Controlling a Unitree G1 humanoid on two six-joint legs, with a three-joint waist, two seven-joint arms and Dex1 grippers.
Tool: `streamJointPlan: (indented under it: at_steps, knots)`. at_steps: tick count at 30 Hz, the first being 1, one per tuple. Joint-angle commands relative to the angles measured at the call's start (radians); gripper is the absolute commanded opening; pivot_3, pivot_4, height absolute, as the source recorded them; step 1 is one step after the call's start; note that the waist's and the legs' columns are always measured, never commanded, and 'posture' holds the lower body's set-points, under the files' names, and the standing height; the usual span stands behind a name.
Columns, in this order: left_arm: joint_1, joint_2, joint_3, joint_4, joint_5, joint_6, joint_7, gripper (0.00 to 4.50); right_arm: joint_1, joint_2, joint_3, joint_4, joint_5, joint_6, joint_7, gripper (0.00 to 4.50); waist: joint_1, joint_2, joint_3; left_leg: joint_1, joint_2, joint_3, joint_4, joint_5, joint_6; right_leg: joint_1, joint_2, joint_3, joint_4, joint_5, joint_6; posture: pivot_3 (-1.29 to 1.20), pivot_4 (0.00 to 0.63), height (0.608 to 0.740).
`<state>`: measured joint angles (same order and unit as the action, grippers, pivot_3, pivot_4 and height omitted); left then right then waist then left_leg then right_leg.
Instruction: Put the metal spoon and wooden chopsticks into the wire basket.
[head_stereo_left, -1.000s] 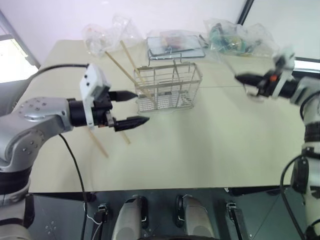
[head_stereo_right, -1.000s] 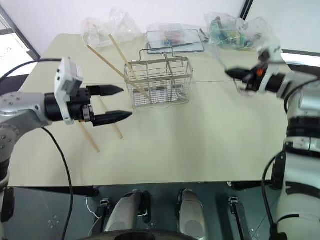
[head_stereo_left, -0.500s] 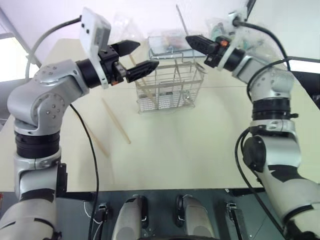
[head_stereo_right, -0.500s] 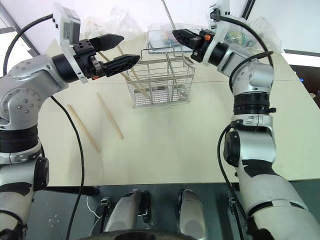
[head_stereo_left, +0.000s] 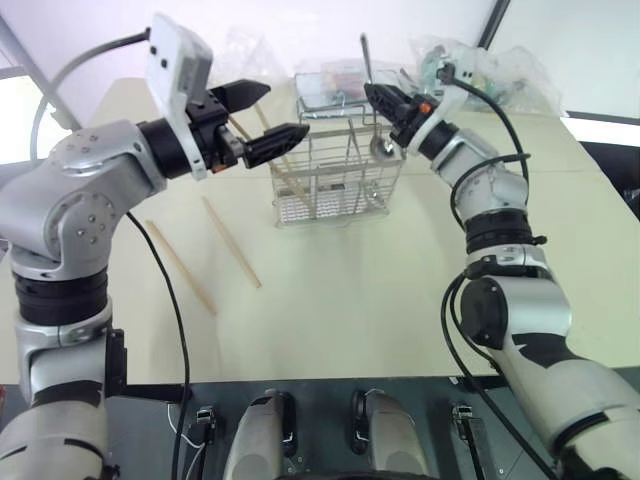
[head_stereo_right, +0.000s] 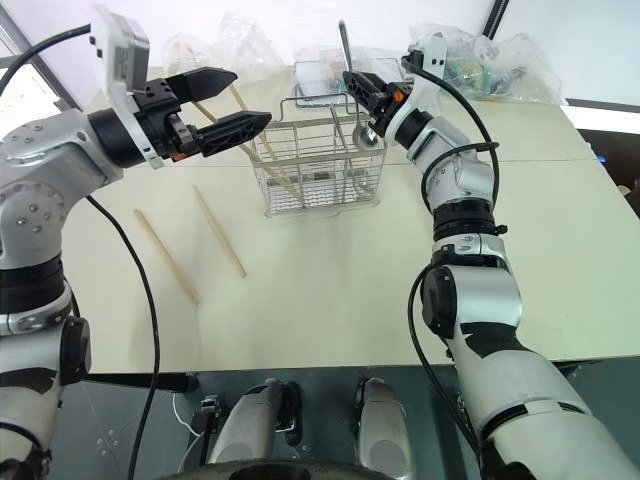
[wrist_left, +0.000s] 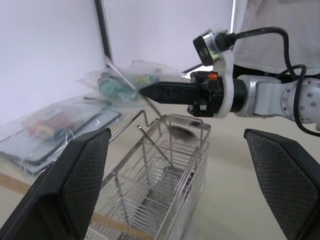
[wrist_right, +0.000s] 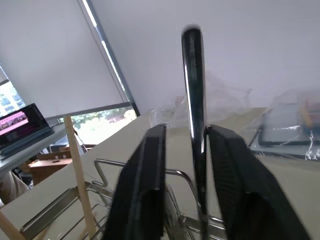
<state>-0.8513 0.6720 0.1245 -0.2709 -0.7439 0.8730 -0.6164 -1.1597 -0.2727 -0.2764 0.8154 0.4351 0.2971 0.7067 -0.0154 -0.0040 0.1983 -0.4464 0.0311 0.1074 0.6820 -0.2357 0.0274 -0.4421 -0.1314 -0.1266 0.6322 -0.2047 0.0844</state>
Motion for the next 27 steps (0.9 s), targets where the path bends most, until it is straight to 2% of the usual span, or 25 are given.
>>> streamJointPlan:
  at_steps: [1,3,4,11,14,16,18,21,24,27]
  knots:
    - [-0.001,0.020,0.037,-0.036,-0.010,0.008,0.003,4.50,0.009,-0.005,-0.009,-0.038,0.001,-0.034,-0.012,3.15,0.000,0.000,0.000,0.000,0.000,0.000,0.000,0.000,0.000,0.000,0.000,0.000,0.000,0.000,0.000,0.00,0.150,0.704]
    - [0.000,0.021,0.038,-0.035,-0.009,0.009,0.002,4.50,0.018,-0.016,-0.011,-0.055,0.000,-0.032,-0.021,4.16,0.001,0.000,0.000,0.000,0.000,0.000,0.000,0.000,0.000,0.000,0.000,0.000,0.000,0.000,0.000,0.00,0.150,0.704]
    - [0.000,0.021,0.036,-0.032,-0.007,0.009,0.002,4.50,0.016,-0.026,-0.017,-0.056,0.004,-0.023,-0.026,4.47,0.001,0.000,0.000,0.000,0.000,0.000,0.000,0.000,0.000,0.000,0.000,0.000,0.000,0.000,0.000,0.00,0.150,0.704]
    - [-0.003,0.014,0.098,-0.041,-0.041,0.075,0.094,4.50,0.000,-0.133,-0.046,-0.123,0.047,0.043,0.016,4.47,0.002,0.000,0.000,0.000,0.000,0.000,0.000,0.000,0.000,0.000,0.000,0.000,0.000,0.000,0.000,0.00,0.150,0.704]
    - [-0.017,-0.002,0.156,-0.044,-0.051,0.166,0.229,4.50,-0.004,-0.209,-0.063,-0.195,0.110,0.143,0.093,4.47,0.002,0.000,0.000,0.000,0.000,0.000,0.000,0.000,0.000,0.000,0.000,0.001,0.000,0.000,0.000,0.00,0.150,0.704]
    - [-0.040,-0.043,0.226,-0.035,-0.051,0.261,0.385,4.50,0.020,-0.268,-0.054,-0.293,0.174,0.260,0.184,4.47,0.003,0.000,0.000,0.000,0.000,-0.001,0.000,0.000,0.000,0.000,0.000,0.001,0.000,0.000,0.000,0.00,0.150,0.704]
    - [-0.080,-0.123,0.345,-0.017,-0.026,0.417,0.585,4.50,0.082,-0.342,-0.021,-0.434,0.245,0.388,0.307,4.47,0.006,0.000,0.000,0.000,0.000,-0.001,0.000,0.000,0.000,0.000,0.000,0.001,0.000,0.000,0.000,0.00,0.150,0.704]
    - [-0.137,-0.266,0.558,-0.016,0.147,0.684,0.838,4.50,0.259,-0.467,0.054,-0.684,0.320,0.513,0.484,4.47,0.006,-0.003,-0.001,0.001,0.000,-0.003,0.000,-0.002,0.004,0.003,0.000,0.000,-0.001,0.000,0.001,0.00,0.150,0.704]
    - [-0.090,-0.309,0.589,-0.003,0.197,0.741,0.957,4.50,0.405,-0.544,0.090,-0.843,0.365,0.569,0.562,4.47,0.001,-0.003,-0.001,0.004,0.000,-0.002,0.000,-0.005,0.008,0.005,0.000,0.000,-0.001,-0.001,0.002,0.00,0.150,0.704]
    - [-0.062,-0.363,0.631,0.053,0.274,0.741,1.074,4.50,0.505,-0.571,0.099,-0.921,0.378,0.576,0.579,4.47,0.007,-0.004,-0.001,0.003,0.000,-0.002,0.000,-0.005,0.007,0.003,-0.001,0.000,0.000,-0.001,0.001,0.00,0.150,0.704]
